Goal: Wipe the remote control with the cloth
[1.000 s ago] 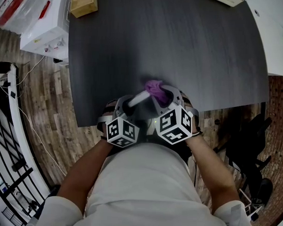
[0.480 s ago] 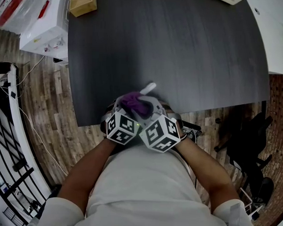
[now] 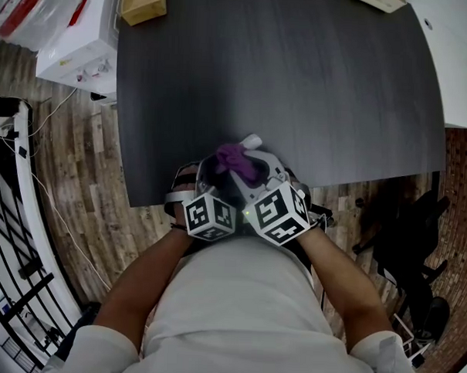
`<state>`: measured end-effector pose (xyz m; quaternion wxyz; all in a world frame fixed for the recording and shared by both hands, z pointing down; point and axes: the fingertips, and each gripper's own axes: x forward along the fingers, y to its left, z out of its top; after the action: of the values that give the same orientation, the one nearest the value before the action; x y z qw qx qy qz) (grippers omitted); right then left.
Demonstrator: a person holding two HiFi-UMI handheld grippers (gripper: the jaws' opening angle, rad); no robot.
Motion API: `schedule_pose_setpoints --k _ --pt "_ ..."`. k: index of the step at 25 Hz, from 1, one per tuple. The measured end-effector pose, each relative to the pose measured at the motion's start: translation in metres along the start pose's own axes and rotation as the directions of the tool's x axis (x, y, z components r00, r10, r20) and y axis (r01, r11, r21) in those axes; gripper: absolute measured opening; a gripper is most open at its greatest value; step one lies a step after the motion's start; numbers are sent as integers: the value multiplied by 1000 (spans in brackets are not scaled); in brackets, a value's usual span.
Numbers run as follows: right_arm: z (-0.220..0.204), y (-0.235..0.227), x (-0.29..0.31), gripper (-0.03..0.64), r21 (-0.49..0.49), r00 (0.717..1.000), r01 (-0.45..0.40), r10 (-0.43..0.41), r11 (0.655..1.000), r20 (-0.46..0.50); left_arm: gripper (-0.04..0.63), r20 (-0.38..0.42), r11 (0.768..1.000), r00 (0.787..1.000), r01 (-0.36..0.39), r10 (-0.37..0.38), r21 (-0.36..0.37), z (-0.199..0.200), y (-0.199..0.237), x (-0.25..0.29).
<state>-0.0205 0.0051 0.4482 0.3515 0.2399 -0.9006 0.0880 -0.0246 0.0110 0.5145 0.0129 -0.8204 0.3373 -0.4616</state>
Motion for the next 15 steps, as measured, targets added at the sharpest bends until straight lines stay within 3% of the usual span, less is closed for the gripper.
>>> schedule_pose_setpoints --k 3,8,12,15 --pt "-12 -4 -4 122 -29 1000 19 -20 999 -17 112 17 994 999 25 -27 110 0 -9 -4" --pt "-20 -10 -6 122 -50 998 46 -48 998 -38 146 24 970 997 69 -77 233 -1 -16 -8" --pt "-33 -18 -5 122 -71 993 77 -83 995 -81 184 21 958 991 124 -134 258 -7 -22 -19" --pt "-36 -25 -9 123 -68 991 103 -109 992 -82 213 9 958 986 162 -169 235 -17 -23 -25"
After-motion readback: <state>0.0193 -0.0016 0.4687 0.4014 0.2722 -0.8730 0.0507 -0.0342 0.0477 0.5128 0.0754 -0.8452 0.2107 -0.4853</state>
